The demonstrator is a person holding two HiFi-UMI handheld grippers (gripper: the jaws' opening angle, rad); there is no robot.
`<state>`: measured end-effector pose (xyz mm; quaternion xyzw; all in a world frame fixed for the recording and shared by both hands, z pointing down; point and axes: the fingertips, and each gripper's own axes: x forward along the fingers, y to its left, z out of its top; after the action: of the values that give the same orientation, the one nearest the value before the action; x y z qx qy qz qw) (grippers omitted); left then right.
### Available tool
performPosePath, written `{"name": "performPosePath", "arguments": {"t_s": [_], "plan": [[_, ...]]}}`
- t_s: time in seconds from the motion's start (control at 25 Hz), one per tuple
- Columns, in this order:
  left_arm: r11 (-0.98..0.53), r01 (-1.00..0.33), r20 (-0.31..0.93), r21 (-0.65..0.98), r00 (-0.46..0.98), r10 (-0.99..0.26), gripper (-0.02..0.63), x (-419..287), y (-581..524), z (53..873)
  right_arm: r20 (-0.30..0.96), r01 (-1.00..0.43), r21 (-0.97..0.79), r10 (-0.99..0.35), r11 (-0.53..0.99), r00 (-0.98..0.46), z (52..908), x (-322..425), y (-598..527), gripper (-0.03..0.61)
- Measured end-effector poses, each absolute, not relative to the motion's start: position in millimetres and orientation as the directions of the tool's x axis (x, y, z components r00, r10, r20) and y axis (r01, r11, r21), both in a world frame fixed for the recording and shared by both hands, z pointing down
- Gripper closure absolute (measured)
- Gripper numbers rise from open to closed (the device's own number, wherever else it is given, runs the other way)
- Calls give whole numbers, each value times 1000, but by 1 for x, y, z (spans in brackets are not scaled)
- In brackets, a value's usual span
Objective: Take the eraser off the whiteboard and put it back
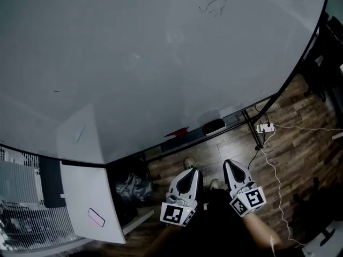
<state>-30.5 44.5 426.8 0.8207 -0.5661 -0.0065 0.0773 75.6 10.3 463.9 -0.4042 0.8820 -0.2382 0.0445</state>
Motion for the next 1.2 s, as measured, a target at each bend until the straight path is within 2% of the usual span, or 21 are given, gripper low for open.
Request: {"name": "performPosePath", "arguments": {"t_s": [0.28, 0.56, 0.88, 1.12, 1.2], "plan": [[-380, -915, 82, 135, 393, -916, 606, -26, 20, 445, 124, -678, -535, -747, 504, -653, 491, 75, -15, 563], [-415, -897, 96, 152, 431, -897, 606, -33, -7, 460, 198, -646, -657, -738, 388, -645, 539, 62, -43, 563], [-427, -887, 105, 175, 448, -888, 606, -37, -24, 476, 262, -538, -826, -730, 169, -631, 601, 52, -65, 561], [-428, -885, 111, 182, 451, -886, 606, -39, -26, 482, 243, -419, -906, -739, 58, -629, 631, 50, -85, 558], [-423, -886, 124, 190, 449, -885, 606, -40, -26, 487, 257, -392, -920, -737, 12, -625, 641, 48, -92, 532]]}}
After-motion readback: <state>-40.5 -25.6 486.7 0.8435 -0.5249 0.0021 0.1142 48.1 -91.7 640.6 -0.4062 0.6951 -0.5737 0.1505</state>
